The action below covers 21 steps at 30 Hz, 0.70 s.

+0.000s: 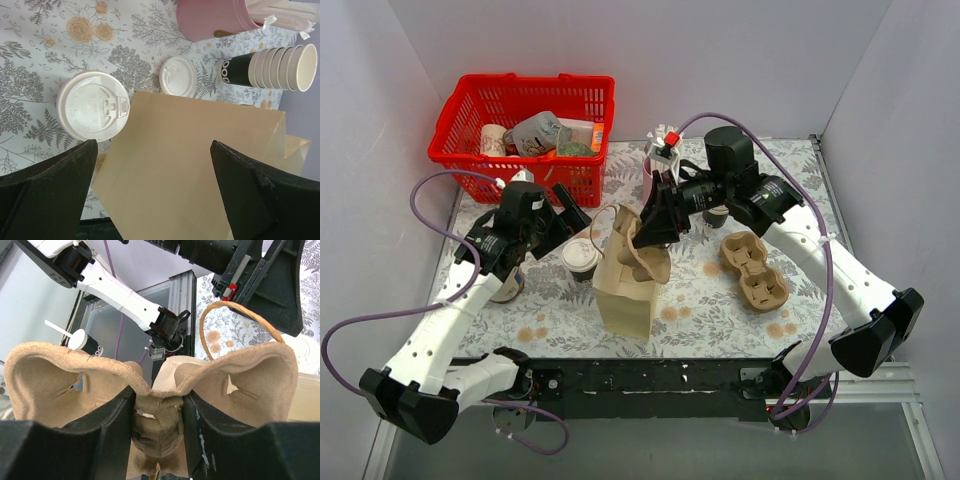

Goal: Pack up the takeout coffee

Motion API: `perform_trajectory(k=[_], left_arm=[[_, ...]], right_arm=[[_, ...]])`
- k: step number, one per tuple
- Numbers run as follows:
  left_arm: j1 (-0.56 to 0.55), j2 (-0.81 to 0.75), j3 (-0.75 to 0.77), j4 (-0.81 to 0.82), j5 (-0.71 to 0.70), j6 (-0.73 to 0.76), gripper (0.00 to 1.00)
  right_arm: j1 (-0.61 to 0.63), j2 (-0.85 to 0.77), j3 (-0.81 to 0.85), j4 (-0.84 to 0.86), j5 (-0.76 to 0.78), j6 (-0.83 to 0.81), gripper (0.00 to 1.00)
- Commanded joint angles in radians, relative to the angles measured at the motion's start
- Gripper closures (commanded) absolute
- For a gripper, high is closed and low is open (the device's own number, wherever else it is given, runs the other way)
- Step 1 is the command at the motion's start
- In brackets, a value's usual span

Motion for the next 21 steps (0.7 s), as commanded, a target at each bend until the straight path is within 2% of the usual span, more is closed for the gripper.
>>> perform_trajectory(k=[1, 4, 9, 12, 17, 20, 21], left_arm=[[0.005, -0.039, -0.011, -0.018, -0.077, -0.026, 0.02], [0.004, -0.047, 0.002, -0.041, -0.086, -0.041, 0.02], [0.004, -0.085, 0.084, -0.092, -0.127, -0.084, 0.02], [0.005, -0.132, 0.114, -0.048, -0.062, -0.069, 0.02], [0.005, -0.249, 0.061, 0.181, 0.245, -0.005, 0.02], [0.004, -0.294, 0.010, 0.242, 0.312, 0.055, 0.02], [0.004, -0.301, -0.003, 0.259, 0.387, 0.072, 0.02]], right_arm=[[0.010, -0.036, -0.052, 0.114, -0.057, 0.030, 0.52], [0.019, -0.026, -0.089, 0.122, -0.074, 0.046, 0.52], [0.022, -0.008, -0.071, -0.022, -0.022, -0.015, 0.53], [0.022, 0.020, -0.048, -0.083, 0.035, -0.054, 0.54], [0.022, 0.064, -0.002, -0.152, 0.099, -0.088, 0.54], [0.022, 0.086, 0.026, -0.197, 0.147, -0.117, 0.54], [0.022, 0.090, 0.031, -0.205, 0.156, -0.122, 0.55]])
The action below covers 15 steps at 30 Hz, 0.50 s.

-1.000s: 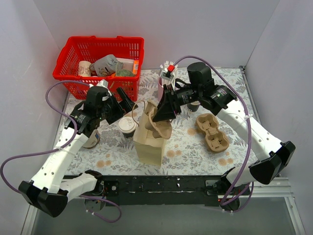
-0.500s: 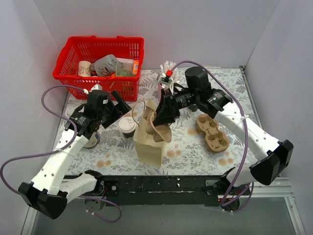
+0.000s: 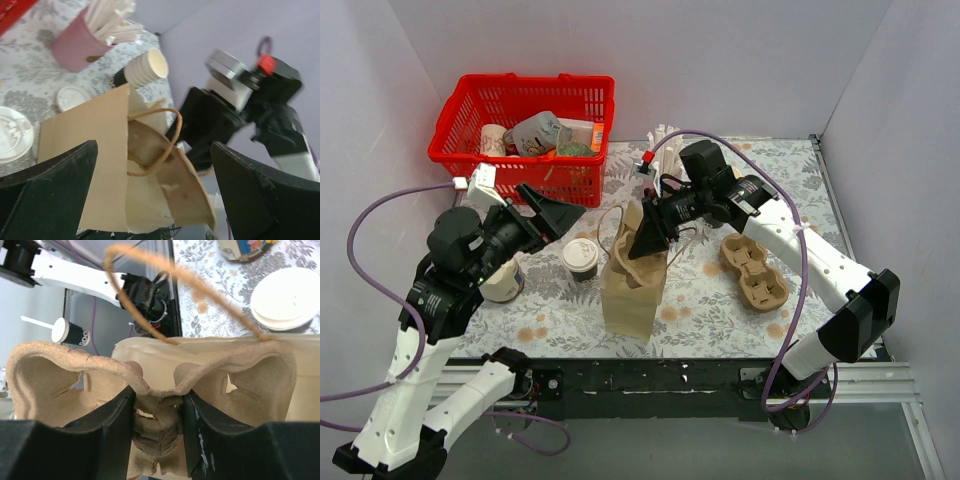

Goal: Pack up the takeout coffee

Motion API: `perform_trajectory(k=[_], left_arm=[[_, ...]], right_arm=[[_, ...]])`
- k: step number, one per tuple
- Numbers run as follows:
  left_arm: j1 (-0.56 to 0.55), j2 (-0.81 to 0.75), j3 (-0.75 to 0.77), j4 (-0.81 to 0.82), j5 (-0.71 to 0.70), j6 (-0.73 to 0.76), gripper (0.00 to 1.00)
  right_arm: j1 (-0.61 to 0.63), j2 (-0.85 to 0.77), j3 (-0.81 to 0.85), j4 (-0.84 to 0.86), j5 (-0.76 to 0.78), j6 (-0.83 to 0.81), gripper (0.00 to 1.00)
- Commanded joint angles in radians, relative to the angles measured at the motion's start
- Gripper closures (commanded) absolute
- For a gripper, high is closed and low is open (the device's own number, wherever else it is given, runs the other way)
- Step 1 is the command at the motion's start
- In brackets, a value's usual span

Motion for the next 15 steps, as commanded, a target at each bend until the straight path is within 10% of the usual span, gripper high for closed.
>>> perform_trajectory(k=[1, 15], left_arm=[[0.003, -0.046, -0.077, 0.133, 0.291, 0.137, 0.02], [0.004, -0.018, -0.190, 0.027, 0.345, 0.205, 0.04]], right_arm=[[0.003, 0.017, 0.074, -0.068, 0.065, -0.051, 0.55], [0.003, 0.060, 0.080, -0.142, 0.163, -0.157, 0.56]])
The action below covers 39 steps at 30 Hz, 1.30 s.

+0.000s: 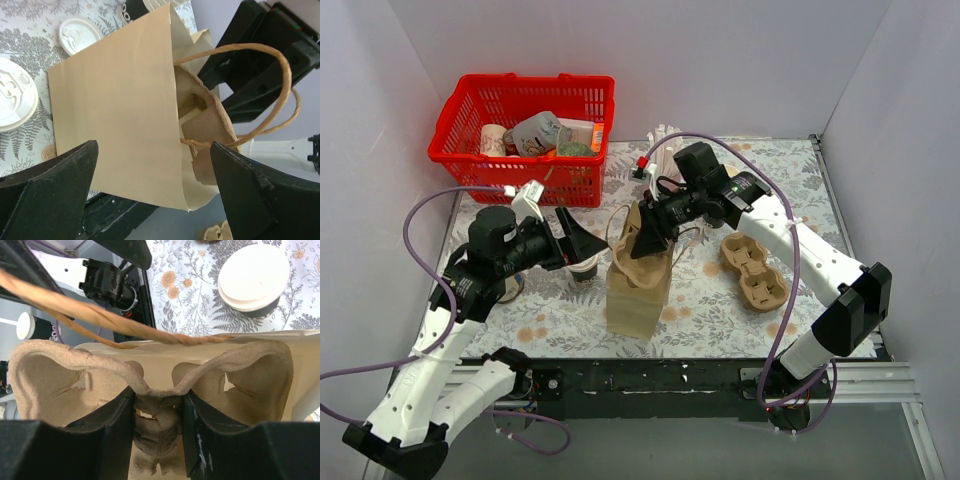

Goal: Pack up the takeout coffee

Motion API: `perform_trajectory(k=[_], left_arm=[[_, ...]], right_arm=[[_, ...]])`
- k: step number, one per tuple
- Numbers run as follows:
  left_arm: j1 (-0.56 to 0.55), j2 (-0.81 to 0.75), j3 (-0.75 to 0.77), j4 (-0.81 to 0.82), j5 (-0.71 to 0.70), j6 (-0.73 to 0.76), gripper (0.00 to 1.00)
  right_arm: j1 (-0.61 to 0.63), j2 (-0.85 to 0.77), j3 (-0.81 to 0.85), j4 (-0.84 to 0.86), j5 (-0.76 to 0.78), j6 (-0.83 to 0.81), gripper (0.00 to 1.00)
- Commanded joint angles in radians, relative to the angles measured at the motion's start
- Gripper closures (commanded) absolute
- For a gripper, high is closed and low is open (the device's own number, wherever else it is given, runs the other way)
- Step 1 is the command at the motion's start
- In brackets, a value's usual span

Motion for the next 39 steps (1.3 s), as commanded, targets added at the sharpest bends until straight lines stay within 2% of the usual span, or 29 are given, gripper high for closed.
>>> perform_trajectory(k=[1, 5, 11, 16, 20, 24, 28, 32, 36, 37, 39], left_arm=[[0.003, -0.024, -0.020, 0.017, 0.090, 0.054, 0.04], [0.003, -0.006, -0.030, -0.002, 0.079, 0.065, 0.07], [0.003, -0.006, -0.027, 0.001, 0.064, 0.059, 0.06], [0.003, -0.033, -0.014, 0.147, 0.210, -0.006, 0.02], [0.005, -0.035, 0.064, 0.153, 0.140, -0.011, 0.02], [0.003, -0.007, 0.096, 0.129, 0.031, 0.009, 0.02], [0.005, 0.065, 0.107, 0.115, -0.038, -0.018, 0.09], [0.005, 0.094, 0.122, 0.118, 0.015, -0.017, 0.15], [0.003, 0.100, 0.112, 0.135, 0.011, -0.018, 0.22], [0.002, 0.103, 0.101, 0.133, 0.017, -0.020, 0.25], [0.003, 0.119, 0.092, 0.133, 0.026, -0.023, 0.38]], right_arm=[[0.003, 0.017, 0.040, -0.032, 0.040, -0.055, 0.56], [0.006, 0.021, 0.037, -0.033, 0.054, -0.069, 0.57], [0.014, 0.025, 0.002, -0.049, 0.047, -0.159, 0.57], [0.030, 0.031, -0.009, -0.062, 0.092, -0.195, 0.58], [0.061, 0.035, -0.009, -0.087, 0.242, -0.204, 0.58], [0.078, 0.044, -0.003, -0.096, 0.292, -0.208, 0.59], [0.102, 0.052, -0.009, -0.101, 0.371, -0.224, 0.59], [0.152, 0.069, 0.000, -0.150, 0.532, -0.250, 0.59], [0.167, 0.068, -0.018, -0.133, 0.586, -0.209, 0.58], [0.173, 0.066, -0.021, -0.133, 0.590, -0.204, 0.58], [0.181, 0.063, -0.032, -0.132, 0.615, -0.184, 0.58]])
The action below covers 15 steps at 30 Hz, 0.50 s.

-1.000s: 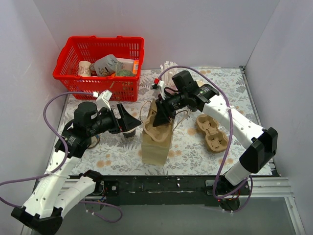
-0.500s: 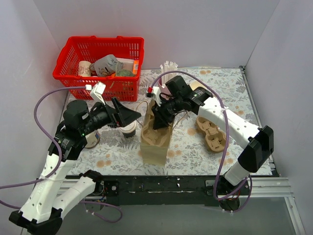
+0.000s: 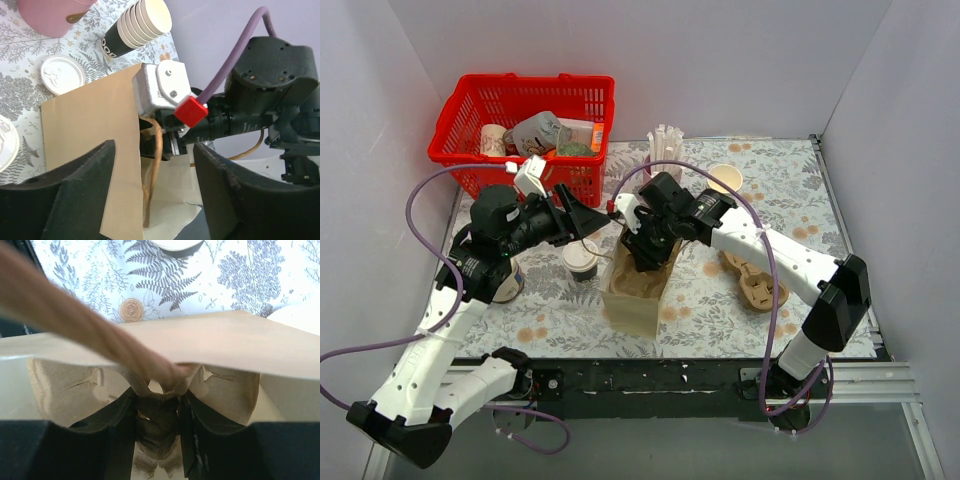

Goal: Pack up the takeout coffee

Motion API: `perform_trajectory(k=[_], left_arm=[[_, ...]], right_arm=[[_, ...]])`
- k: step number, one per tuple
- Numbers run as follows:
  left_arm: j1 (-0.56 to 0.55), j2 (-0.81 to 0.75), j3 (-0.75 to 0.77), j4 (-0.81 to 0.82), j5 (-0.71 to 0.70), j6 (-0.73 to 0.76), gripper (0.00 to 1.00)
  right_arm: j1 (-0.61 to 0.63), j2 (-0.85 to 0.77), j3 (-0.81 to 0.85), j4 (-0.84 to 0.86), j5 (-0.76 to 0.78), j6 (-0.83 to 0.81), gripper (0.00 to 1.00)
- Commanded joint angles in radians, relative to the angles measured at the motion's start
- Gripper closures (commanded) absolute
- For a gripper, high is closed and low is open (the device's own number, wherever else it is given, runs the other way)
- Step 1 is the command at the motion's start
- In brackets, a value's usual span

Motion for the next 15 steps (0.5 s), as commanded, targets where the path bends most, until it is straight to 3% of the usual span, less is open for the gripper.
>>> perform_trajectory(k=[1, 2, 3, 10, 15], left_arm=[[0.003, 0.000, -0.005, 0.013, 0.028, 0.003, 0.43], [0.003, 0.002, -0.011, 0.014, 0.036, 0.004, 0.48], [0.002, 0.000, -0.013, 0.022, 0.048, 0.010, 0.60], [0.000, -0.019, -0.007, 0.026, 0.093, 0.014, 0.94], [0.000, -0.007, -0.022, 0.025, 0.102, -0.014, 1.00]], right_arm=[[0.021, -0.008, -0.018, -0.011, 0.106, 0.052, 0.58], [0.026, -0.011, -0.022, -0.013, 0.146, 0.063, 0.58], [0.028, -0.012, -0.033, -0.013, 0.163, 0.073, 0.58], [0.043, -0.008, -0.122, 0.044, 0.183, 0.106, 0.55], [0.051, 0.002, -0.153, 0.065, 0.226, 0.142, 0.54]])
